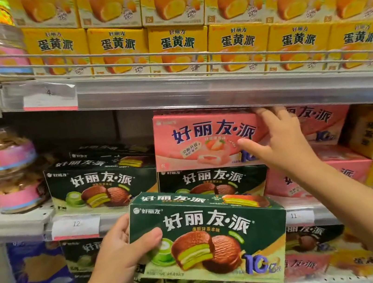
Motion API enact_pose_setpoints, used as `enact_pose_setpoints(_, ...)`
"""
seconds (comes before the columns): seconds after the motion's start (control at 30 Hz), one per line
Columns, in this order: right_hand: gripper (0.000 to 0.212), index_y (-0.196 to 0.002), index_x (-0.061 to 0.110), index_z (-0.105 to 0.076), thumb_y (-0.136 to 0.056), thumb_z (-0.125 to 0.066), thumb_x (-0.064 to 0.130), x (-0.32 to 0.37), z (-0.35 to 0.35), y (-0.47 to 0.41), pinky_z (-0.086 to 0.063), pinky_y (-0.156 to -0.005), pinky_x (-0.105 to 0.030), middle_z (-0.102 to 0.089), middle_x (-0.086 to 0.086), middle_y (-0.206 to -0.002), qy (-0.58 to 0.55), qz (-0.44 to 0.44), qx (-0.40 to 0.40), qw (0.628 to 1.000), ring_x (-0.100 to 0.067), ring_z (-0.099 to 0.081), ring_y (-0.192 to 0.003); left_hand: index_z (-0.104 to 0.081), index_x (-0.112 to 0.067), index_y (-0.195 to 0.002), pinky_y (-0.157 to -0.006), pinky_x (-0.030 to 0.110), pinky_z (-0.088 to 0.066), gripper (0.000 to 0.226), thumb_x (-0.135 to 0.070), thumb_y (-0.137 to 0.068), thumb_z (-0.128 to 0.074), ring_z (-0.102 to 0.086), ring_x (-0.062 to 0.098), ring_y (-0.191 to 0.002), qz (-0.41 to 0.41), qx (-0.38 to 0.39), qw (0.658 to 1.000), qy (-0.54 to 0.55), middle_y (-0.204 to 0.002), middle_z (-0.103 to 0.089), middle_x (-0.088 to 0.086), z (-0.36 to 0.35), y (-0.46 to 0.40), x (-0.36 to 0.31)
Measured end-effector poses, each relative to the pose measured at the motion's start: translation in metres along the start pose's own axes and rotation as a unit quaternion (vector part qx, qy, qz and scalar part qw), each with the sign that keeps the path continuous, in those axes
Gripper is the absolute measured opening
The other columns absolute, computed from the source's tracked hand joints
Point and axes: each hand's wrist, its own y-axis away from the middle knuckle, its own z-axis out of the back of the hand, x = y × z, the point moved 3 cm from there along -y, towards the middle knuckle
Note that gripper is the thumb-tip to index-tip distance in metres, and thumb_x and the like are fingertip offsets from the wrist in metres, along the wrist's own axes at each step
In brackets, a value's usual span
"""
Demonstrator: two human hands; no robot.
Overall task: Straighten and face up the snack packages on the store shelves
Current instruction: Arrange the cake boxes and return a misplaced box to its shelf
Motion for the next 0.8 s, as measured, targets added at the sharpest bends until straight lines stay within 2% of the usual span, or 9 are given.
enact_pose_setpoints(0.07,0.071,-0.135,0.027,-0.049,-0.075,-0.076,0.050,-0.002,-0.003,0.004,-0.040,-0.098,-0.035,-0.041,-0.012,-0.130,-0.079,-0.001,-0.023,0.997,-0.026,-0.044,-0.115,-0.070,-0.027,-0.101,-0.068,0.033,-0.059,0.071,-0.042,-0.037,-0.097,-0.071,0.033,-0.096,0.008,0.011,1.000,0.009,-0.108,-0.072,0.016,0.000,-0.004,0.001)
enact_pose_setpoints(0.17,0.063,-0.119,0.049,-0.045,-0.072,-0.084,0.033,-0.004,-0.008,0.014,-0.043,-0.095,-0.021,-0.040,-0.007,-0.131,-0.215,-0.012,-0.049,0.975,-0.007,-0.051,-0.105,-0.070,-0.025,-0.103,-0.075,0.039,-0.060,0.071,-0.038,-0.039,-0.098,-0.069,0.037,-0.100,0.017,0.023,0.999,0.024,-0.110,-0.071,0.018,0.001,-0.012,0.004)
enact_pose_setpoints(0.23,0.067,-0.112,0.055,-0.043,-0.071,-0.086,0.023,-0.005,-0.013,0.017,-0.051,-0.091,-0.024,-0.050,0.001,-0.123,-0.292,-0.016,-0.053,0.955,0.000,-0.055,-0.099,-0.071,-0.024,-0.104,-0.075,0.039,-0.060,0.072,-0.037,-0.039,-0.098,-0.069,0.038,-0.100,0.023,0.029,0.999,0.026,-0.111,-0.071,0.019,0.001,-0.016,0.006)
enact_pose_setpoints(0.33,0.068,-0.109,0.053,-0.043,-0.070,-0.087,0.018,-0.006,-0.014,0.015,-0.057,-0.079,-0.027,-0.055,0.010,-0.113,-0.345,-0.029,-0.043,0.937,0.004,-0.061,-0.090,-0.071,-0.023,-0.103,-0.070,0.034,-0.059,0.071,-0.039,-0.039,-0.098,-0.071,0.034,-0.095,0.025,0.042,0.998,0.030,-0.110,-0.071,0.019,0.000,-0.020,0.006)
enact_pose_setpoints(0.43,0.074,-0.115,0.049,-0.040,-0.066,-0.089,0.021,-0.010,-0.015,0.012,-0.058,-0.082,-0.031,-0.058,0.008,-0.113,-0.364,-0.062,-0.051,0.928,-0.001,-0.065,-0.091,-0.071,-0.025,-0.103,-0.063,0.027,-0.056,0.069,-0.041,-0.041,-0.097,-0.071,0.024,-0.084,0.012,0.055,0.998,0.018,-0.106,-0.072,0.015,-0.003,-0.025,0.003)
enact_pose_setpoints(0.57,0.084,-0.129,0.035,-0.037,-0.065,-0.090,0.020,-0.019,-0.011,0.011,-0.057,-0.088,-0.038,-0.062,0.005,-0.115,-0.368,-0.108,-0.064,0.921,-0.004,-0.068,-0.093,-0.068,-0.025,-0.108,-0.072,0.037,-0.057,0.070,-0.041,-0.046,-0.095,-0.070,0.033,-0.094,0.011,0.067,0.998,0.015,-0.111,-0.071,0.017,-0.007,-0.032,0.003)
enact_pose_setpoints(0.7,0.087,-0.135,0.035,-0.037,-0.067,-0.088,0.020,-0.035,0.002,0.017,-0.056,-0.088,-0.035,-0.060,0.007,-0.118,-0.346,-0.130,-0.081,0.925,0.000,-0.066,-0.092,-0.071,-0.022,-0.103,-0.066,0.031,-0.058,0.069,-0.040,-0.041,-0.096,-0.072,0.033,-0.093,0.015,0.064,0.997,0.034,-0.109,-0.072,0.016,-0.019,-0.039,0.005)
enact_pose_setpoints(0.8,0.092,-0.141,0.032,-0.034,-0.068,-0.087,0.021,-0.055,0.017,0.025,-0.056,-0.087,-0.034,-0.058,0.008,-0.120,-0.338,-0.154,-0.089,0.924,0.004,-0.065,-0.095,-0.070,-0.023,-0.105,-0.072,0.043,-0.058,0.072,-0.041,-0.041,-0.097,-0.070,0.038,-0.096,0.024,0.077,0.996,0.046,-0.111,-0.071,0.017,-0.031,-0.044,0.007)
